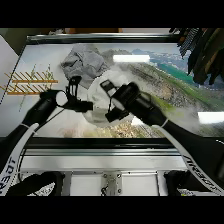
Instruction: Fold the clothes and pants, and hang the long-sleeved shirts on hangers.
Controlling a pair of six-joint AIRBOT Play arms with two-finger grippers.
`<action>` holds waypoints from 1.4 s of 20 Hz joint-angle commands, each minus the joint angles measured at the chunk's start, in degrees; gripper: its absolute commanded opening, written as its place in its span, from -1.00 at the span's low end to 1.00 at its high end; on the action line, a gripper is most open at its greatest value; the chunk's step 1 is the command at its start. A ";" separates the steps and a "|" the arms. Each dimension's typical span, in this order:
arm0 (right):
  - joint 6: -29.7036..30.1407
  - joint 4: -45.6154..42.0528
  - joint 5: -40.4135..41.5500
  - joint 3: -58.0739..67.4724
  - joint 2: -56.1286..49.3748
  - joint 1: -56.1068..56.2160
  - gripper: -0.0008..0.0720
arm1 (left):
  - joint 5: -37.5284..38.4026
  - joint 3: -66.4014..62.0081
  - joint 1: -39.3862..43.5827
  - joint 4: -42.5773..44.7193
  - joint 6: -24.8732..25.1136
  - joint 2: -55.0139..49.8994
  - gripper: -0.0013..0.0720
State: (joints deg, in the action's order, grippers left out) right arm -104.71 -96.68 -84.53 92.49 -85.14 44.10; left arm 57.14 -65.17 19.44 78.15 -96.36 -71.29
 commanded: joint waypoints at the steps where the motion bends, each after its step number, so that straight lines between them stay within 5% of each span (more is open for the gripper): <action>1: 2.73 -1.38 -5.27 11.80 5.07 -5.73 -0.93 | 4.59 -14.01 0.72 -0.17 1.05 7.41 -0.93; 4: -2.32 -1.64 -6.60 12.94 11.41 -7.91 -0.93 | 4.70 -17.68 5.38 -0.15 1.05 11.87 -0.93; 7: -5.35 1.75 -6.38 1.36 16.57 -7.87 -0.93 | 7.13 -14.32 10.21 -0.15 0.98 10.05 -0.93; 15: -8.07 9.86 18.12 -33.33 18.03 -7.91 -0.89 | 2.34 0.98 15.34 -0.28 0.28 -5.68 -0.92; 16: -8.00 10.01 19.69 -33.99 17.40 -7.91 -0.47 | 2.29 1.46 15.28 -0.15 0.28 -6.62 -0.92; 17: -7.37 10.01 20.74 -34.03 16.92 -7.87 0.35 | 2.27 1.88 15.06 -0.26 0.28 -7.02 -0.92; 18: -5.57 10.45 22.08 -34.01 16.74 -7.85 0.84 | 2.36 2.25 14.75 -0.28 0.28 -6.99 -0.92; 24: 5.11 15.91 29.97 -34.03 16.35 -5.95 0.82 | 2.80 2.23 10.93 -0.31 0.31 -3.65 -0.92; 28: 5.79 17.49 31.50 -34.05 14.34 -3.63 0.82 | 3.50 2.23 8.70 -0.33 0.28 -1.68 -0.92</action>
State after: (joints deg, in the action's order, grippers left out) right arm -100.90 -81.32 -55.35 58.57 -69.67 38.96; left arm 60.10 -62.98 29.52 77.82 -96.16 -74.26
